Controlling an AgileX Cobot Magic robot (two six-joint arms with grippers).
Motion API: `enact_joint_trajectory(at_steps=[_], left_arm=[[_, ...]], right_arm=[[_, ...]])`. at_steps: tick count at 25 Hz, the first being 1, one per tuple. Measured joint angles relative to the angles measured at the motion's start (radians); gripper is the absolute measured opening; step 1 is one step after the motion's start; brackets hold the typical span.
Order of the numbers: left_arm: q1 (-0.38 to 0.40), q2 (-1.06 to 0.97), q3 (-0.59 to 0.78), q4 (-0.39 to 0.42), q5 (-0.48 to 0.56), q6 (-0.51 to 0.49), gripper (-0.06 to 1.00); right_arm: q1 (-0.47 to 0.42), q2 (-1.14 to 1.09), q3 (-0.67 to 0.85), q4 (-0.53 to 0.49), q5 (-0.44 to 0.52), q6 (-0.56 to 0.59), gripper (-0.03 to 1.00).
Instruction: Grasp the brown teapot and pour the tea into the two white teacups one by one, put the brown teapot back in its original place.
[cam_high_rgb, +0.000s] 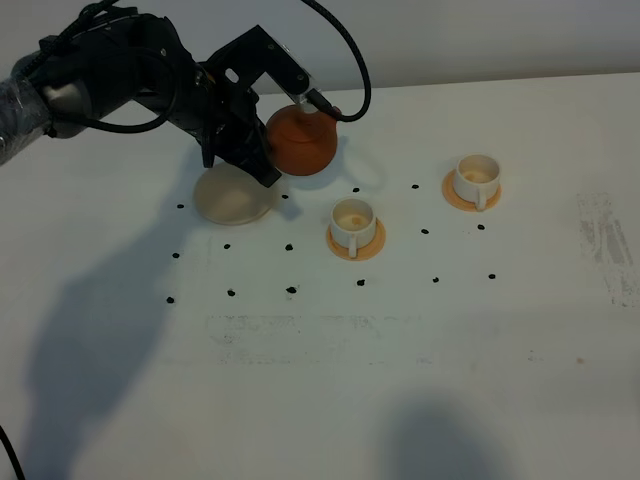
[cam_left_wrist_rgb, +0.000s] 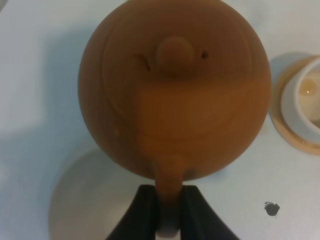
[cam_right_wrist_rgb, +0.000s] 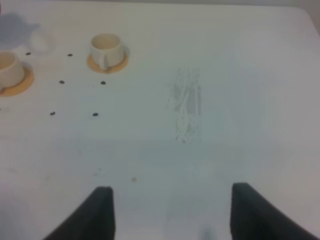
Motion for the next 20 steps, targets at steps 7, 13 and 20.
enact_joint_trajectory(at_steps=[7, 13, 20], left_arm=[[0.000, 0.000, 0.000, -0.041, 0.012, 0.122, 0.10], [-0.001, 0.000, 0.000, -0.067, 0.037, 0.197, 0.10], [0.000, 0.000, 0.000, -0.070, 0.070, 0.264, 0.10]], right_arm=[[0.000, 0.000, 0.000, 0.000, 0.000, 0.000, 0.51], [0.000, 0.000, 0.000, 0.000, 0.000, 0.000, 0.51], [0.000, 0.000, 0.000, 0.000, 0.000, 0.000, 0.51]])
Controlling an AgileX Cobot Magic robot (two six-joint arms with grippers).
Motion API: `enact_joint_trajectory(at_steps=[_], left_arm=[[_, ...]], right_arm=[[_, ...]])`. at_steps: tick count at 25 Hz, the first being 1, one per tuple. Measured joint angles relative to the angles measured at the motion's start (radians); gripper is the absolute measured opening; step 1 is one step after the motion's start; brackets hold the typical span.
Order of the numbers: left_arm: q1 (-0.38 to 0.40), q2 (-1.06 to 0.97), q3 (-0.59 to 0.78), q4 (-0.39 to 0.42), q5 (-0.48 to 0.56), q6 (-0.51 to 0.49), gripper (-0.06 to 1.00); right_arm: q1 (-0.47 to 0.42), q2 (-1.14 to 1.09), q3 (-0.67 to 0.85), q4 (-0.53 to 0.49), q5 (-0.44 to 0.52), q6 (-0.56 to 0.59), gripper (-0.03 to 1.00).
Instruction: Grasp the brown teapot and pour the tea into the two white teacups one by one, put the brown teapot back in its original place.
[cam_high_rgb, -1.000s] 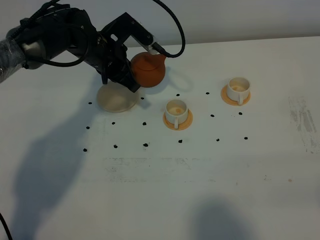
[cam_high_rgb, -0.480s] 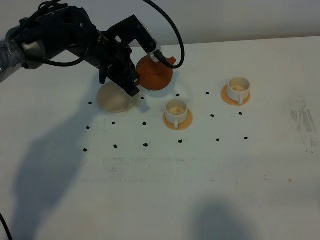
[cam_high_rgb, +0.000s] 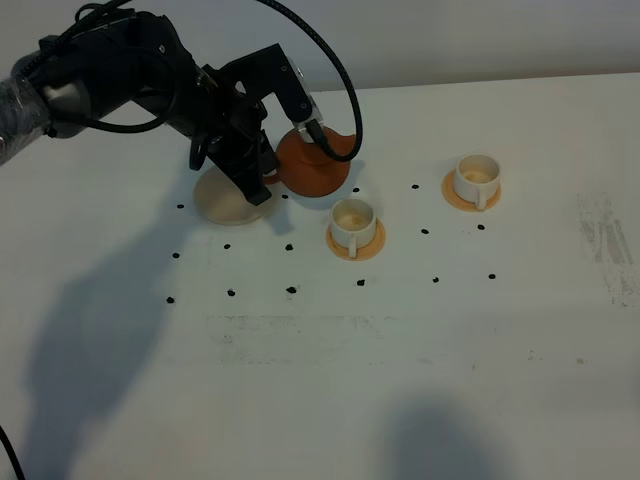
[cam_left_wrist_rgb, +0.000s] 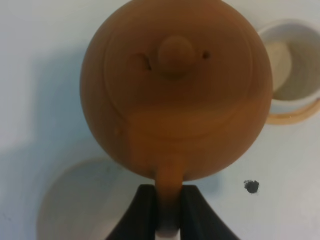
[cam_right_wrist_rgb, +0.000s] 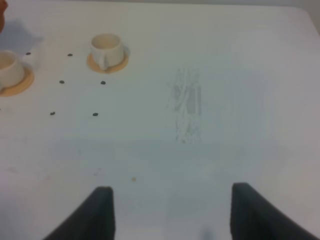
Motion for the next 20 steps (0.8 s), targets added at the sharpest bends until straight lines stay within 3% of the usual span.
enact_joint_trajectory(at_steps=[15, 20], left_arm=[[0.013, 0.000, 0.000, 0.067, 0.019, 0.062, 0.10], [0.013, 0.000, 0.000, 0.078, 0.019, 0.130, 0.10]], right_arm=[[0.000, 0.000, 0.000, 0.000, 0.000, 0.000, 0.51], [0.000, 0.000, 0.000, 0.000, 0.000, 0.000, 0.51]])
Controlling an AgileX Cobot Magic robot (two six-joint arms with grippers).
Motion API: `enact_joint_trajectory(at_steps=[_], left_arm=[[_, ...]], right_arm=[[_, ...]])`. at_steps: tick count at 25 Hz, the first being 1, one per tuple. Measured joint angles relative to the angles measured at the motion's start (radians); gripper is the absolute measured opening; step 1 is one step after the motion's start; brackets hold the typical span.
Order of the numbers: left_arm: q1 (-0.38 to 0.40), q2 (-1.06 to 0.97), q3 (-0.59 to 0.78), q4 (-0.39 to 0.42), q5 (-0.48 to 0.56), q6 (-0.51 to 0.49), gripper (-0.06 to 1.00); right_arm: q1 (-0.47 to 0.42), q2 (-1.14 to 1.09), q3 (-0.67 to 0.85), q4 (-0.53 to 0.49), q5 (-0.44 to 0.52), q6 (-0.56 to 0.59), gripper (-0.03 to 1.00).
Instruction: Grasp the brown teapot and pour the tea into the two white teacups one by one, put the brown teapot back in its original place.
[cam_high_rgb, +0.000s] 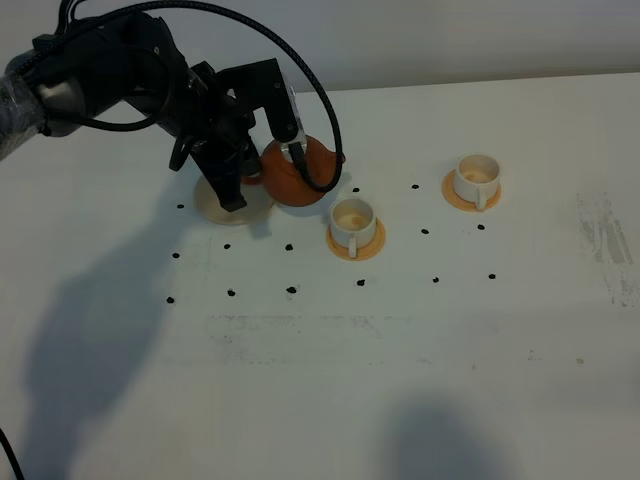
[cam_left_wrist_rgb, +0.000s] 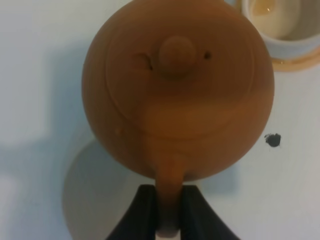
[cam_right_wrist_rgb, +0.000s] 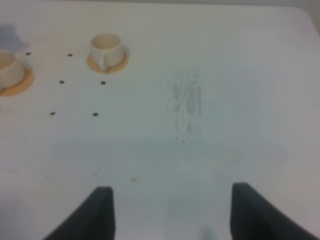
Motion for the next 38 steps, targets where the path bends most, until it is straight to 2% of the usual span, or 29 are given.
enact_joint_trajectory(at_steps=[14, 23, 28, 38], left_arm=[[0.000, 0.000, 0.000, 0.022, -0.004, 0.179, 0.10], [-0.023, 0.000, 0.000, 0.073, -0.057, 0.199, 0.10], [-0.038, 0.000, 0.000, 0.079, -0.065, 0.236, 0.10], [-0.055, 0.000, 0.000, 0.153, -0.071, 0.271, 0.10]], right_arm=[[0.000, 0.000, 0.000, 0.000, 0.000, 0.000, 0.51], [0.000, 0.000, 0.000, 0.000, 0.000, 0.000, 0.51], [0.000, 0.000, 0.000, 0.000, 0.000, 0.000, 0.51], [0.000, 0.000, 0.000, 0.000, 0.000, 0.000, 0.51]])
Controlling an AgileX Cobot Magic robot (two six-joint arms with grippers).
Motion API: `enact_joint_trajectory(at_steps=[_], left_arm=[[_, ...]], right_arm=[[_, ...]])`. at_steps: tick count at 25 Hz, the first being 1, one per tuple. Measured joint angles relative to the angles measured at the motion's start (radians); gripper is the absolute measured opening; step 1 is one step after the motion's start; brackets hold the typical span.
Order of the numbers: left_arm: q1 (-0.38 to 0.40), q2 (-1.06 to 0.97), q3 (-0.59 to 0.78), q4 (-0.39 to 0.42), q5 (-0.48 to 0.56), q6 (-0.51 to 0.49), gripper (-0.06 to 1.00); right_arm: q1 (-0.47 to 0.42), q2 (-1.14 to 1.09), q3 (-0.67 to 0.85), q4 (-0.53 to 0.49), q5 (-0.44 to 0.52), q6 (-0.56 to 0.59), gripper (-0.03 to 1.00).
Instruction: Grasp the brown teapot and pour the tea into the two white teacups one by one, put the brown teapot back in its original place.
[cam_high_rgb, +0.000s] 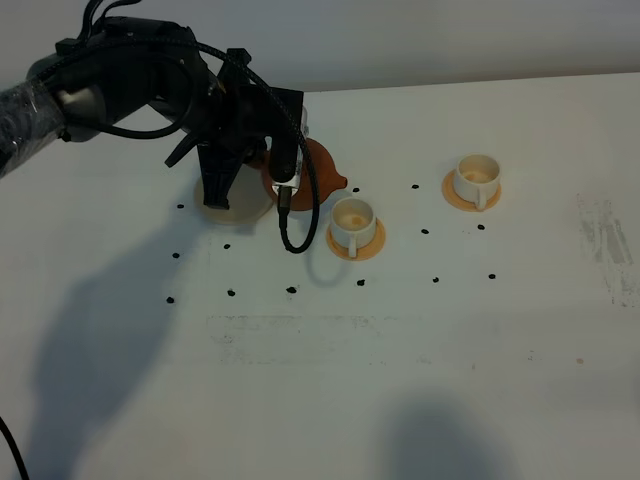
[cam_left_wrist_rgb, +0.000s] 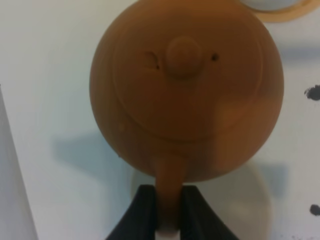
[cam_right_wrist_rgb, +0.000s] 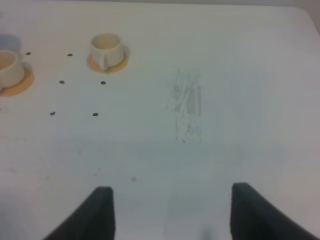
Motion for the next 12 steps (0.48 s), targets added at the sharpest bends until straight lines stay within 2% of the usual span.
enact_joint_trajectory(at_steps=[12], left_arm=[[-0.029, 0.000, 0.000, 0.036, -0.030, 0.074, 0.10]], right_arm=[[0.000, 0.000, 0.000, 0.000, 0.000, 0.000, 0.51]])
